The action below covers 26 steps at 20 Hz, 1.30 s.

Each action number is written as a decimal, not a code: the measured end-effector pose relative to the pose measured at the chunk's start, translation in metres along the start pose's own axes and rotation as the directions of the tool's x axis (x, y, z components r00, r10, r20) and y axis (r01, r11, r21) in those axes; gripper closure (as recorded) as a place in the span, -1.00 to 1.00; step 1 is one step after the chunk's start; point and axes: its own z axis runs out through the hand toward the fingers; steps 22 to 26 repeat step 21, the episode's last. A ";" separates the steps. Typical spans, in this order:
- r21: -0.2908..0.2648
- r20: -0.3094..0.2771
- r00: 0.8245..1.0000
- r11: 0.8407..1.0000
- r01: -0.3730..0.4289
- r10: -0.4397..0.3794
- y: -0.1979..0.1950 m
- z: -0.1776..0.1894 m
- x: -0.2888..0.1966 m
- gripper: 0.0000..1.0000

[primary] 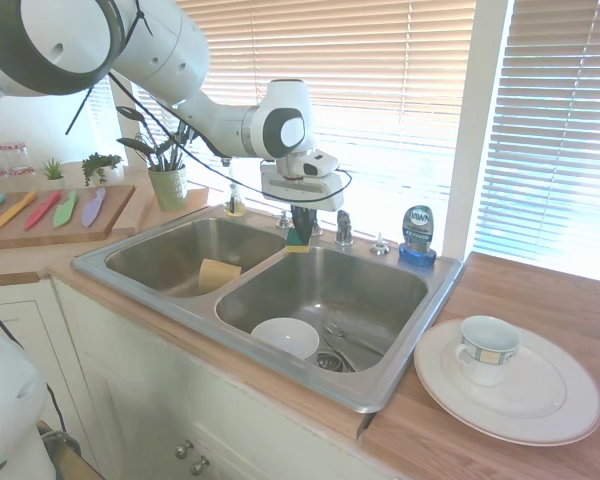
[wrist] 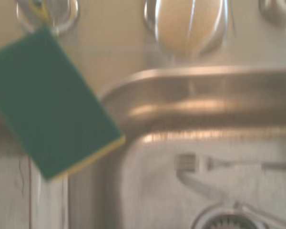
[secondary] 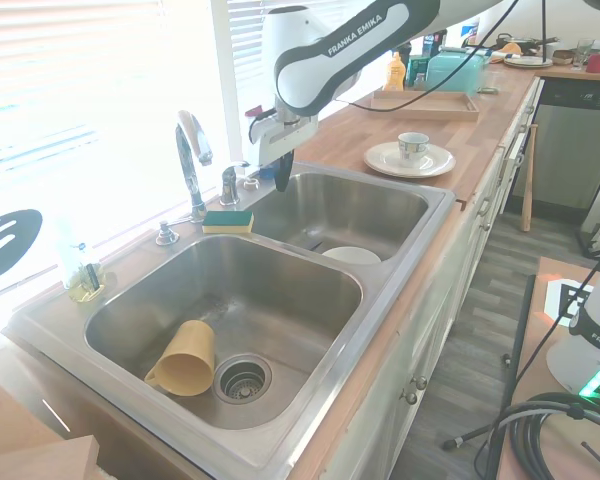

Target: Turn off the faucet

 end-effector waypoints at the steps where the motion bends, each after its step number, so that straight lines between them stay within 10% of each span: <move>1: -0.018 0.018 1.000 1.000 0.003 -0.003 0.006 0.000 -0.008 1.00; 8: -0.066 0.072 0.997 0.998 0.003 0.001 0.044 -0.008 -0.045 1.00; 9: -0.068 0.075 0.997 0.998 0.003 0.002 0.049 -0.010 -0.049 -1.00; 26: -0.061 0.083 0.996 0.998 -0.016 0.021 0.078 -0.012 -0.066 -1.00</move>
